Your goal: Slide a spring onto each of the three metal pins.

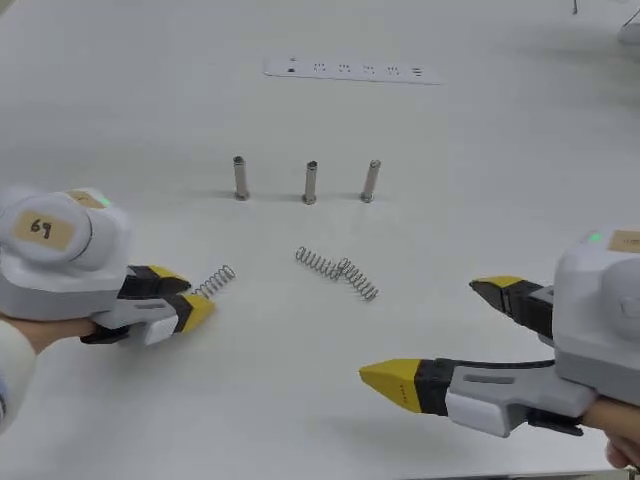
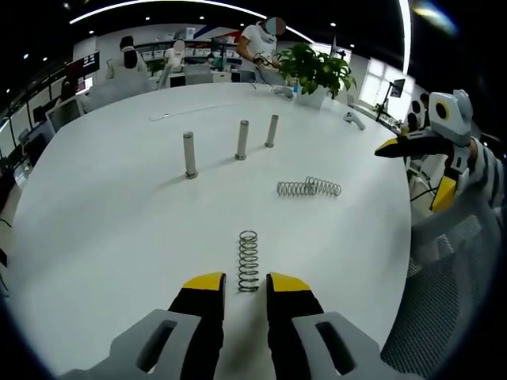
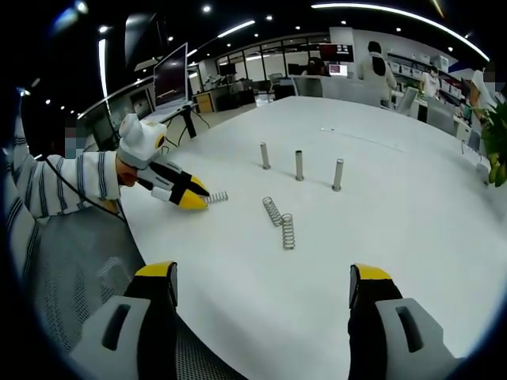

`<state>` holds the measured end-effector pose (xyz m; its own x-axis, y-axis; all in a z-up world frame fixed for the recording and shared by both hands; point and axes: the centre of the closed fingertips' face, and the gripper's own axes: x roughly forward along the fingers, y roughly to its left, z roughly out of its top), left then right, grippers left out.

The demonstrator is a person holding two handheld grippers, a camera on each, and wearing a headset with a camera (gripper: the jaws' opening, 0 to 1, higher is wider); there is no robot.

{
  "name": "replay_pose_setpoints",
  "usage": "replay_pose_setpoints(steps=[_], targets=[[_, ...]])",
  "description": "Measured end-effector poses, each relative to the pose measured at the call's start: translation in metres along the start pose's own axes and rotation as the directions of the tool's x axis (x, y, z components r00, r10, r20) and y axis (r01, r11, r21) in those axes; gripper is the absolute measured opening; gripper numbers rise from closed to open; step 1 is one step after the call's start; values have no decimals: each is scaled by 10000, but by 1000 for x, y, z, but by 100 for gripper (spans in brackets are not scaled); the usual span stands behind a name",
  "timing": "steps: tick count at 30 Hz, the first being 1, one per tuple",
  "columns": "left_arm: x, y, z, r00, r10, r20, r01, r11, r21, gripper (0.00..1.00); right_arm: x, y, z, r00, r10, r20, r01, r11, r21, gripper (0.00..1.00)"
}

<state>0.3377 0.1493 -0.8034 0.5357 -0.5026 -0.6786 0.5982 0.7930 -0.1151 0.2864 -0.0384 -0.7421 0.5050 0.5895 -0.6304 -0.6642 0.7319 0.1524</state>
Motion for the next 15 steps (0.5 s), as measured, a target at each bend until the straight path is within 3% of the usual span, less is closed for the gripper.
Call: replay_pose_setpoints(steps=[4,6,15], targets=[[-1,0,-1,10000,36,55,-36,10000,-38,8,0,0,-1,10000,11,-68,-12,10000,-15,87],[0,-1,-1,9999,-57,113,60,9994,-339,8,1,1,-1,10000,24,-81,-24,10000,-12,87],[3,-2,0,9999,112,123,-112,9999,17,4,3,4,-2,9998,85,-184,-88,9999,-139,87]])
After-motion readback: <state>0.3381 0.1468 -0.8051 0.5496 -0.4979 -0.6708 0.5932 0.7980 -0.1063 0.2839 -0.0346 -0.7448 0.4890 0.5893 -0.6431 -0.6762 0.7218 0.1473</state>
